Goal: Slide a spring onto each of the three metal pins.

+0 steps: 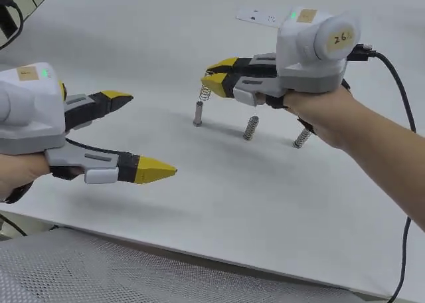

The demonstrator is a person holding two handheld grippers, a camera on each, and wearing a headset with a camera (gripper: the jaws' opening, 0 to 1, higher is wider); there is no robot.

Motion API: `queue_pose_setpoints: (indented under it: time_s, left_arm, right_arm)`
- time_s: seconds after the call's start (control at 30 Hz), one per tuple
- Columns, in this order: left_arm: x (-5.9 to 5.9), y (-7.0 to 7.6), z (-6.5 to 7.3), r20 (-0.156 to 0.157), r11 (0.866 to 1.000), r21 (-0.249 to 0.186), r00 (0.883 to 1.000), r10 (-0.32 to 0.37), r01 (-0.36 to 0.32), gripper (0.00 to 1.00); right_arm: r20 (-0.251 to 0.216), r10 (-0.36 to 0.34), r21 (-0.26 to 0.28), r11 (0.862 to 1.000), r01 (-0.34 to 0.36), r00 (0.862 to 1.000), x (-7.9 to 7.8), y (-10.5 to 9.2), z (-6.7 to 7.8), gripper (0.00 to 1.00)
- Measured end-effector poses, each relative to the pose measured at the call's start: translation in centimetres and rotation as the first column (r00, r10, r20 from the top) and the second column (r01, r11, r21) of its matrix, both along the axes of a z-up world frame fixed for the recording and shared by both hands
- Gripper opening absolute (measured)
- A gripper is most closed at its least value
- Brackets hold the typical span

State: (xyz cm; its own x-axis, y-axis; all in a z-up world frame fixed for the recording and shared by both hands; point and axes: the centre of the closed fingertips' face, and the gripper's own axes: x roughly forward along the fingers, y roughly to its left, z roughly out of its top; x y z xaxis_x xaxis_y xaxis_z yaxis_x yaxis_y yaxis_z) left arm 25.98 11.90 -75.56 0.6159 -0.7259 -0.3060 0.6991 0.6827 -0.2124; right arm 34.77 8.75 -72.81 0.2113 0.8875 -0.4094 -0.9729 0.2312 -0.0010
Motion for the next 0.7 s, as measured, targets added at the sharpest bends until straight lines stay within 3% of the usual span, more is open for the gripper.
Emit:
queue_pose_setpoints:
  time_s: [0.7]
  left_arm:
    - [0.3,0.0,-0.1,0.002,1.0,0.004,1.0,-0.005,0.005,0.98]
  right_arm:
    - [0.021,0.014,-0.08,0.997,-0.013,1.0,0.1,0.8,-2.1,0.07]
